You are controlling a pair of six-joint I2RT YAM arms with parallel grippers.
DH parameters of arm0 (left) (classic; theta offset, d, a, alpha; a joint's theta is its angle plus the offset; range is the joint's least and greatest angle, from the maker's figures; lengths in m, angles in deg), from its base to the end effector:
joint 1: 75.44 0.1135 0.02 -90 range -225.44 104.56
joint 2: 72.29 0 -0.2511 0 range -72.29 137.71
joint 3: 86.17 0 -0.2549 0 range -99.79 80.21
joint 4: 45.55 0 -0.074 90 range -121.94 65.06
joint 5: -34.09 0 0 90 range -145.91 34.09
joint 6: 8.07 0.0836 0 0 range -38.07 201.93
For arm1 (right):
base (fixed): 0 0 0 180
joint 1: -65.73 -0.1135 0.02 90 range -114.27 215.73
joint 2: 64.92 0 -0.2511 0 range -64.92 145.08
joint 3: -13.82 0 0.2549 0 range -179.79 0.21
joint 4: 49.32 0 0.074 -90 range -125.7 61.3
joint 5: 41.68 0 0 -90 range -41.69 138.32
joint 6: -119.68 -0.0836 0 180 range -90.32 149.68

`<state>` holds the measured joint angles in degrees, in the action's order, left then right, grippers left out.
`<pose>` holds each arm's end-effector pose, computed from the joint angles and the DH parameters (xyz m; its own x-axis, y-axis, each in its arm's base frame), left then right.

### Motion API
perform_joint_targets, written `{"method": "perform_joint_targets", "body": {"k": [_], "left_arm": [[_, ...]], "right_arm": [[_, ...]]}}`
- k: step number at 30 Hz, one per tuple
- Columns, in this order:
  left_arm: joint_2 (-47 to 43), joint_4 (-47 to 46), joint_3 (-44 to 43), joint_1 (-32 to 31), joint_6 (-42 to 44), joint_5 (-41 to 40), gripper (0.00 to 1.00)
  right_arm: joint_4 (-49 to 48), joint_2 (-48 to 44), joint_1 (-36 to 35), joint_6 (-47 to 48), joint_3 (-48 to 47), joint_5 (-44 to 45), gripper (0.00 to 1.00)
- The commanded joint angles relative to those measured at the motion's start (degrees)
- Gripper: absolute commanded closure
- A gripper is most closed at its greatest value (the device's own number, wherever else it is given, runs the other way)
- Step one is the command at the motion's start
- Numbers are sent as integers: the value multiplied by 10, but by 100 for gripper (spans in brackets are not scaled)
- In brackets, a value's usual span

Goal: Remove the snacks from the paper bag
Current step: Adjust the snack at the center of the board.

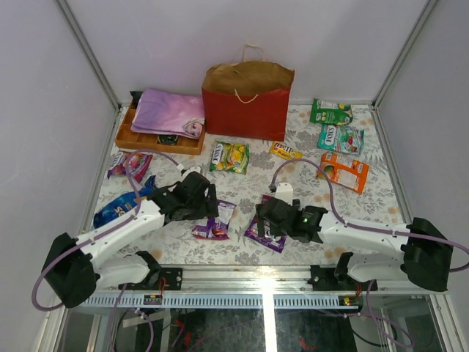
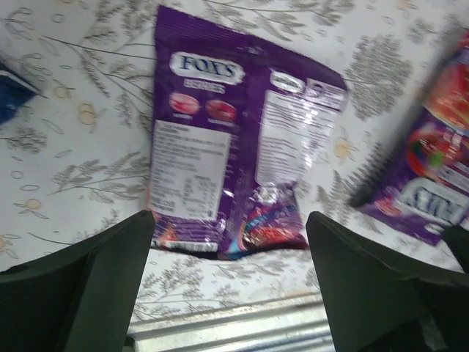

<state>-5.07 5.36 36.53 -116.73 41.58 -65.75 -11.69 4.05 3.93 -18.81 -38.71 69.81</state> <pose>0.1973 -0.1543 0.1646 -0.8804 -0.0758 -0.4681 0.0230 0.9791 -0.2018 0.1515 0.2177 0.1528 -0.7916 -0.0018 -0.6110 -0.1896 0.9514 0.2428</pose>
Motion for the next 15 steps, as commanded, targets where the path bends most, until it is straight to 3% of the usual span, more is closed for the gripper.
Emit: {"method": "perform_joint_targets", "body": {"k": [1, 8, 15], "left_arm": [[-32, 36, -8, -21, -32, 62, 17], [67, -4, 34, -88, -51, 48, 18], [151, -57, 31, -103, -46, 17, 18]], "right_arm": [[6, 32, -8, -48, -30, 50, 1], [-13, 97, -4, -51, -42, 48, 1], [-41, 140, 31, -36, -44, 48, 1]]}}
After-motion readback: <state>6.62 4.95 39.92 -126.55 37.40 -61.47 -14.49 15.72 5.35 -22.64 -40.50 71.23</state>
